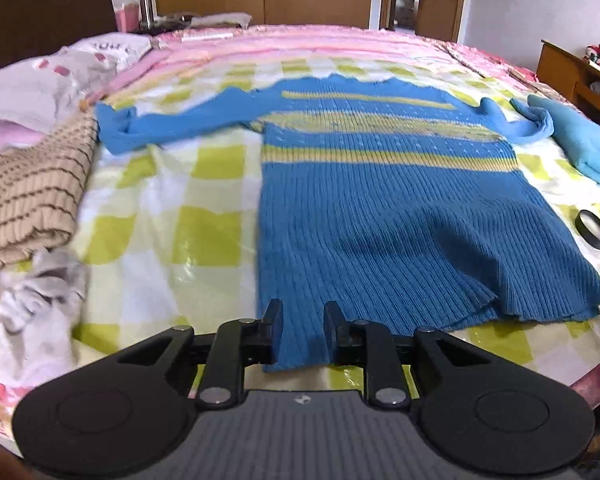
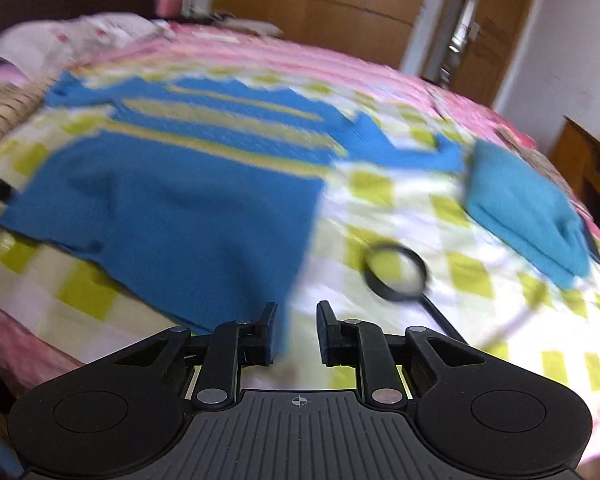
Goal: Fold small clothes
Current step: 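Pull the hem back with both grippers to unfold the sweater flat, then grasp the sleeve cuff near the light-blue cloth with the right gripper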
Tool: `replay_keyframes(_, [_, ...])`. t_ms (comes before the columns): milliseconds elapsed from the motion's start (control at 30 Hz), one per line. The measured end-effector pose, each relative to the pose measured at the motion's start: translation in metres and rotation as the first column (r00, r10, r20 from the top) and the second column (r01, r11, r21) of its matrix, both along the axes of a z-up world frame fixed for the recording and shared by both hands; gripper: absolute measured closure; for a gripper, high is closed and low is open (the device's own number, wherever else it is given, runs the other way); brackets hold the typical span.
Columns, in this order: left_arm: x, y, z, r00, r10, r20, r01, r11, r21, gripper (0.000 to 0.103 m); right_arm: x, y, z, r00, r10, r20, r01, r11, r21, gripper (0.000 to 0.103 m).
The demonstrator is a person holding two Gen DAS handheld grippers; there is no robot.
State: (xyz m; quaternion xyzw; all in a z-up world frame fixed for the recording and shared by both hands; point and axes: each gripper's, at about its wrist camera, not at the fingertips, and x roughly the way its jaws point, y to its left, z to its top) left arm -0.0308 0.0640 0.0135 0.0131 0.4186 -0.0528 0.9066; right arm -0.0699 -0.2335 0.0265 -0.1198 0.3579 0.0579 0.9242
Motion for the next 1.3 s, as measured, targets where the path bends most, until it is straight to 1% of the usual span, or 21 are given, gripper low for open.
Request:
replay_keyframes(67, [0.004, -0.001, -0.006, 1.0, 0.022, -0.009, -0.021, 0.999, 0.027, 0.074, 0.001, 0.007, 0.0, 0.999, 0.033, 0.009, -0.033, 0.999, 0.006, 0.08])
replay_keyframes(200, [0.014, 0.0, -0.016, 0.997, 0.054, -0.051, -0.054, 0.999, 0.001, 0.072, 0.01, 0.014, -0.006, 0.999, 0.052, -0.009, -0.051, 0.998, 0.024, 0.08])
replay_keyframes(300, [0.015, -0.001, -0.018, 0.997, 0.064, -0.05, -0.063, 0.998, 0.015, 0.072, 0.014, 0.014, -0.008, 0.998, 0.056, -0.014, -0.055, 0.998, 0.034, 0.08])
replay_keyframes(333, [0.015, -0.001, -0.017, 0.997, 0.067, -0.045, -0.066, 0.997, 0.033, 0.072, 0.016, 0.013, -0.01, 0.998, 0.055, -0.015, -0.055, 0.998, 0.034, 0.08])
replay_keyframes(367, [0.015, -0.002, -0.017, 0.997, 0.066, -0.046, -0.063, 0.996, 0.067, 0.075, 0.016, 0.013, -0.011, 0.998, 0.053, -0.015, -0.052, 0.998, 0.033, 0.08])
replay_keyframes(400, [0.014, -0.002, -0.017, 0.997, 0.072, -0.042, -0.067, 0.992, 0.108, 0.081, 0.018, 0.012, -0.012, 0.999, 0.05, -0.018, -0.049, 0.998, 0.033, 0.08])
replay_keyframes(433, [0.014, -0.002, -0.018, 0.996, 0.079, -0.042, -0.072, 0.987, 0.145, 0.082, 0.019, 0.011, -0.013, 0.999, 0.046, -0.021, -0.045, 0.998, 0.034, 0.08])
replay_keyframes(467, [0.014, 0.0, -0.019, 0.996, 0.081, -0.049, -0.072, 0.985, 0.154, 0.082, 0.02, 0.009, -0.014, 0.999, 0.041, -0.026, -0.04, 0.998, 0.037, 0.08])
replay_keyframes(533, [0.014, 0.005, -0.017, 0.995, 0.086, -0.06, -0.077, 0.988, 0.133, 0.083, 0.02, 0.005, -0.016, 0.999, 0.034, -0.038, -0.032, 0.998, 0.048, 0.08])
replay_keyframes(600, [0.013, 0.009, -0.012, 0.994, 0.092, -0.051, -0.086, 0.991, 0.106, 0.083, 0.021, 0.002, -0.016, 0.999, 0.023, -0.043, -0.02, 0.998, 0.065, 0.08])
replay_keyframes(700, [0.014, 0.013, -0.004, 0.995, 0.087, -0.054, -0.088, 0.996, -0.007, 0.082, 0.022, 0.001, -0.017, 0.999, 0.015, -0.041, -0.012, 0.997, 0.076, 0.08])
replay_keyframes(733, [0.015, 0.012, -0.004, 0.995, 0.08, -0.059, -0.082, 0.996, -0.039, 0.08, 0.023, 0.001, -0.018, 0.999, 0.014, -0.041, -0.011, 0.997, 0.077, 0.079])
replay_keyframes(800, [0.017, 0.007, -0.006, 0.996, 0.068, -0.057, -0.071, 0.996, -0.053, 0.069, 0.024, 0.001, -0.019, 0.999, 0.011, -0.038, -0.007, 0.997, 0.082, 0.075])
replay_keyframes(867, [0.02, 0.0, -0.012, 0.996, 0.065, -0.059, -0.066, 0.997, -0.029, 0.061, 0.023, 0.0, -0.019, 1.0, 0.005, -0.03, -0.003, 0.997, 0.077, 0.071])
replay_keyframes(900, [0.021, -0.003, -0.015, 0.996, 0.063, -0.065, -0.065, 0.998, -0.023, 0.06, 0.024, 0.001, -0.02, 1.0, 0.003, -0.029, 0.0, 0.997, 0.076, 0.068])
replay_keyframes(967, [0.023, -0.007, -0.019, 0.996, 0.058, -0.065, -0.059, 0.998, -0.013, 0.061, 0.025, 0.0, -0.021, 1.0, 0.003, -0.029, -0.001, 0.997, 0.081, 0.068])
replay_keyframes(1033, [0.024, -0.012, -0.02, 0.997, 0.048, -0.057, -0.046, 0.998, 0.041, 0.063, 0.027, 0.0, -0.022, 1.0, -0.002, -0.026, 0.004, 0.996, 0.087, 0.068])
replay_keyframes(1067, [0.024, -0.014, -0.019, 0.997, 0.051, -0.057, -0.047, 0.997, 0.067, 0.067, 0.029, 0.0, -0.023, 0.999, -0.001, -0.032, 0.004, 0.996, 0.088, 0.068])
replay_keyframes(1167, [0.024, -0.012, -0.018, 0.996, 0.06, -0.07, -0.052, 0.992, 0.116, 0.074, 0.035, 0.0, -0.03, 0.997, -0.012, -0.072, 0.017, 0.998, 0.067, 0.072])
replay_keyframes(1233, [0.024, -0.007, -0.018, 0.994, 0.071, -0.079, -0.059, 0.989, 0.139, 0.074, 0.038, -0.005, -0.036, 0.993, -0.033, -0.113, 0.039, 0.998, 0.05, 0.072])
replay_keyframes(1300, [0.023, -0.002, -0.017, 0.992, 0.084, -0.09, -0.071, 0.987, 0.145, 0.075, 0.036, -0.012, -0.037, 0.991, -0.048, -0.128, 0.056, 0.996, 0.064, 0.073])
